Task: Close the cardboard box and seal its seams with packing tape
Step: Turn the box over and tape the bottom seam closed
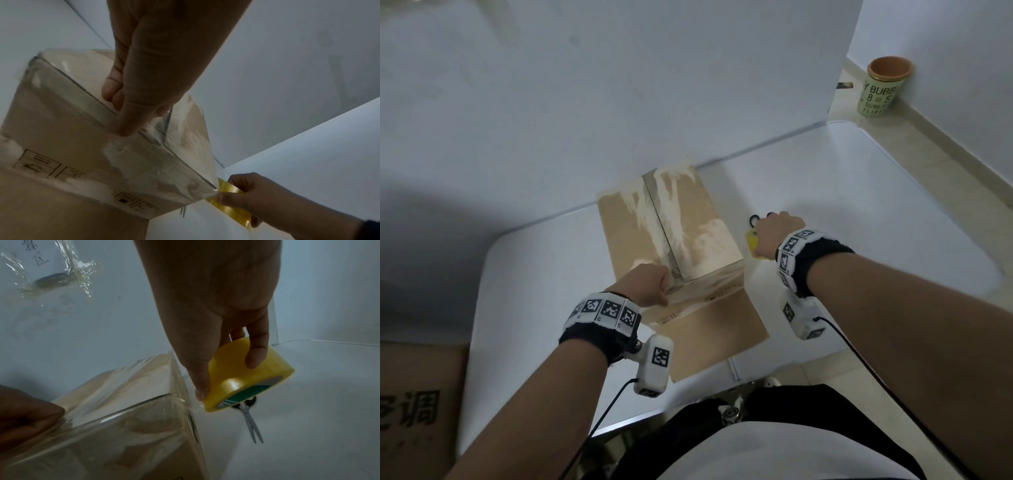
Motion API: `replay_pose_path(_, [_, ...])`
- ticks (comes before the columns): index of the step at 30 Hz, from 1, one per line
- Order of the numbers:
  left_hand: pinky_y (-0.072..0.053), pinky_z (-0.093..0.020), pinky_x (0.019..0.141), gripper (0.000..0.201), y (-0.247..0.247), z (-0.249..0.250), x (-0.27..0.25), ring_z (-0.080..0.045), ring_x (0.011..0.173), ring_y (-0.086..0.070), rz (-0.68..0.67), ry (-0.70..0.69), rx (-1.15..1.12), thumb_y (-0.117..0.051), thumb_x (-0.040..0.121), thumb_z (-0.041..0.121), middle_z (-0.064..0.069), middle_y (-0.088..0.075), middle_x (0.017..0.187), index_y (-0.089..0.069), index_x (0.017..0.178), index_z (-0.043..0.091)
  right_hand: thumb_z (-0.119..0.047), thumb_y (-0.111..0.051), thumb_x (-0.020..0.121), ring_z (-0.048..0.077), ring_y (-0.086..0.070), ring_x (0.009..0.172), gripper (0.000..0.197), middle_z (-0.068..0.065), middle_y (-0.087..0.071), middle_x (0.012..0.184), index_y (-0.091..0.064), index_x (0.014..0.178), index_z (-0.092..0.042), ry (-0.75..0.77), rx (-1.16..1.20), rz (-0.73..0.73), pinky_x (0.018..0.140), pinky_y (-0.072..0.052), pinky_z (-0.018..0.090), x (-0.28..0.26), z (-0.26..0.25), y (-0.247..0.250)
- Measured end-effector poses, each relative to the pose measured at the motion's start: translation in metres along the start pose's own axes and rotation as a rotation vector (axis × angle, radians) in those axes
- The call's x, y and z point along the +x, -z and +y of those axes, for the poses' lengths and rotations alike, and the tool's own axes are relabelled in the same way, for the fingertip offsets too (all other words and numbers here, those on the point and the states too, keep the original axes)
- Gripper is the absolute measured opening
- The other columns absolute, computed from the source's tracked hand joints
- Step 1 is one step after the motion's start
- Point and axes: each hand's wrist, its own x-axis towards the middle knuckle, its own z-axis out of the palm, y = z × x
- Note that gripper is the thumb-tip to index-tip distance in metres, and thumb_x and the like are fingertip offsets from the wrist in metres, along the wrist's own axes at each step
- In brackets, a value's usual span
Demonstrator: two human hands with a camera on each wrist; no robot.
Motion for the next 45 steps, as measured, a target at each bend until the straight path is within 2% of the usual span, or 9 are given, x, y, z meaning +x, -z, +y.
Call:
replay_pose_path(3, [-0.027, -0.022, 0.054, 0.032, -0.006, -0.003, -0.005, -0.018, 0.071, -0.043, 0.072, -0.022, -0.001, -0.067, 0.075, 0.008, 0.003, -0.042, 0.076, -0.037, 0.069, 0.018, -0.027, -0.047, 0.093, 0.024, -0.056, 0.079, 0.025, 0.001, -0.045, 0.070, -0.062, 0.105, -0.011, 0.028, -0.041, 0.012, 0.064, -0.035, 0.025, 0.001, -0.008, -0.001])
replay_pose_path(7, [-0.031, -0.023, 0.057, 0.023, -0.006, 0.015, -0.004, -0.017, 0.071, -0.042, 0.204, -0.094, -0.013, -0.070, 0.082, 0.027, 0.002, -0.041, 0.083, -0.051, 0.085, 0.013, -0.026, -0.046, 0.094, 0.024, -0.056, 0.105, 0.021, 0.009, -0.058, 0.109, -0.055, 0.106, -0.011, 0.060, -0.083, 0.036, 0.089, -0.038, 0.031, 0.002, -0.013, -0.004])
replay_pose_path(10, [-0.032, -0.028, 0.063, 0.031, -0.006, 0.036, 0.008, -0.018, 0.073, -0.040, 0.251, -0.232, -0.012, -0.065, 0.087, 0.035, 0.001, -0.040, 0.085, -0.040, 0.084, 0.017, -0.026, -0.046, 0.094, 0.027, -0.054, 0.107, 0.018, 0.011, -0.057, 0.112, -0.052, 0.102, -0.011, 0.060, -0.067, 0.031, 0.092, -0.038, 0.034, 0.002, -0.013, -0.004])
replay_pose_path(16, [-0.020, -0.025, 0.055, 0.029, -0.012, 0.034, 0.022, -0.016, 0.071, -0.038, 0.240, -0.366, 0.004, -0.058, 0.093, 0.027, 0.002, -0.038, 0.086, -0.031, 0.086, 0.018, -0.030, -0.050, 0.092, 0.031, -0.054, 0.096, 0.033, 0.013, -0.049, 0.114, -0.055, 0.112, -0.004, 0.041, 0.060, -0.068, 0.070, -0.039, 0.033, 0.002, -0.009, -0.005])
replay_pose_path(21, [-0.034, -0.029, 0.065, 0.033, -0.007, 0.040, 0.025, -0.025, 0.081, -0.050, 0.204, -0.354, 0.145, -0.054, 0.095, 0.037, -0.007, -0.046, 0.098, -0.048, 0.105, 0.006, -0.037, -0.057, 0.088, 0.027, -0.052, 0.079, 0.034, 0.008, -0.049, 0.090, -0.057, 0.098, -0.005, 0.028, 0.146, -0.102, 0.068, -0.046, 0.032, 0.000, 0.006, -0.008])
replay_pose_path(28, [-0.037, -0.033, 0.064, 0.025, 0.006, 0.099, 0.059, -0.027, 0.076, -0.050, 0.248, -0.430, 0.089, -0.059, 0.089, 0.028, -0.010, -0.050, 0.091, -0.037, 0.085, 0.018, -0.041, -0.054, 0.086, 0.023, -0.052, 0.065, 0.035, 0.006, -0.054, 0.072, -0.051, 0.067, -0.011, 0.055, 0.189, -0.182, 0.059, -0.042, 0.029, 0.002, 0.010, -0.003])
replay_pose_path(31, [-0.039, -0.034, 0.065, 0.022, 0.001, 0.097, 0.068, -0.027, 0.075, -0.051, 0.242, -0.425, 0.110, -0.058, 0.087, 0.024, -0.009, -0.051, 0.088, -0.037, 0.083, 0.018, -0.033, -0.046, 0.093, 0.027, -0.062, 0.081, 0.036, 0.016, -0.068, 0.099, -0.065, 0.102, -0.004, 0.121, 0.185, -0.238, 0.069, -0.049, 0.034, 0.002, 0.021, -0.004])
replay_pose_path(36, [-0.036, -0.031, 0.061, 0.022, 0.003, 0.096, 0.077, -0.021, 0.070, -0.045, 0.245, -0.454, 0.173, -0.059, 0.084, 0.025, -0.002, -0.048, 0.079, -0.039, 0.079, 0.017, -0.043, -0.059, 0.089, 0.028, -0.055, 0.117, 0.059, 0.008, -0.055, 0.131, -0.041, 0.143, -0.027, 0.191, 0.106, -0.201, 0.091, -0.051, 0.040, -0.009, 0.043, 0.001])
replay_pose_path(45, [-0.032, -0.029, 0.060, 0.027, 0.001, 0.090, 0.082, -0.019, 0.065, -0.043, 0.239, -0.459, 0.173, -0.061, 0.082, 0.026, 0.004, -0.045, 0.072, -0.036, 0.073, 0.020, -0.053, -0.061, 0.083, 0.025, -0.064, 0.092, 0.042, 0.004, -0.065, 0.100, -0.066, 0.104, -0.016, 0.068, 0.054, -0.170, 0.072, -0.050, 0.031, 0.005, 0.050, 0.007])
